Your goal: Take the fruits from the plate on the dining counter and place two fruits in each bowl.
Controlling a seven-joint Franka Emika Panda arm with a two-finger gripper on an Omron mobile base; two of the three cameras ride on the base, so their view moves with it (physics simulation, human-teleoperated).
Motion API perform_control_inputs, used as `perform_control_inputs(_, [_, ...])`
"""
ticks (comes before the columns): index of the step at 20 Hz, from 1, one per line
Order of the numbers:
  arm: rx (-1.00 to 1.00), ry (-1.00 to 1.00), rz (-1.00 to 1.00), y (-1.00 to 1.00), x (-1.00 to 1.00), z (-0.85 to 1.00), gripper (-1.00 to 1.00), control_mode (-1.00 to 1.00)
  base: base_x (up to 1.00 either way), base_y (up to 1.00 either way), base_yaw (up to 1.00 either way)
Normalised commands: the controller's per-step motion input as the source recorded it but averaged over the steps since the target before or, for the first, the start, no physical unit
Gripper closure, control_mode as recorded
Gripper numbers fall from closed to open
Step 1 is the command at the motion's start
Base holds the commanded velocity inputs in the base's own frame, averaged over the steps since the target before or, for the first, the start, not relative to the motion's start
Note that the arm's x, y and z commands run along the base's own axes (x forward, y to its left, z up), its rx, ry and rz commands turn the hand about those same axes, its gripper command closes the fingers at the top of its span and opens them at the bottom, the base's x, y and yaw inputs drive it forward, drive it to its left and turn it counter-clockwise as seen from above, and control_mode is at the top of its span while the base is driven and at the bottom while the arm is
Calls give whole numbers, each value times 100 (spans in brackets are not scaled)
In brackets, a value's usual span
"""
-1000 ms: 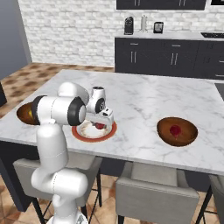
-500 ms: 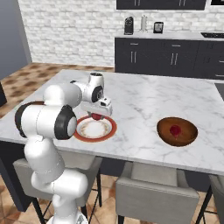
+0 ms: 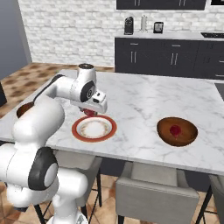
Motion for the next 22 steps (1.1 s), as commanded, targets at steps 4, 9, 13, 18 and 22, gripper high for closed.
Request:
perform_control_inputs(4, [-2, -18, 0, 3, -100, 46, 100, -100, 0, 0, 0])
perform_control_inputs(9, [0, -15, 0, 4, -100, 54, 100, -100, 0, 0, 0])
perform_control_inputs(13, [-2, -7, 0, 15, -97, 59, 100, -100, 0, 0, 0])
perform_control_inputs(18, [0, -6, 0, 3, -31, 20, 100, -100, 0, 0, 0])
perform_control_inputs(22, [0, 0, 0, 0, 0, 0, 100, -100, 0, 0, 0])
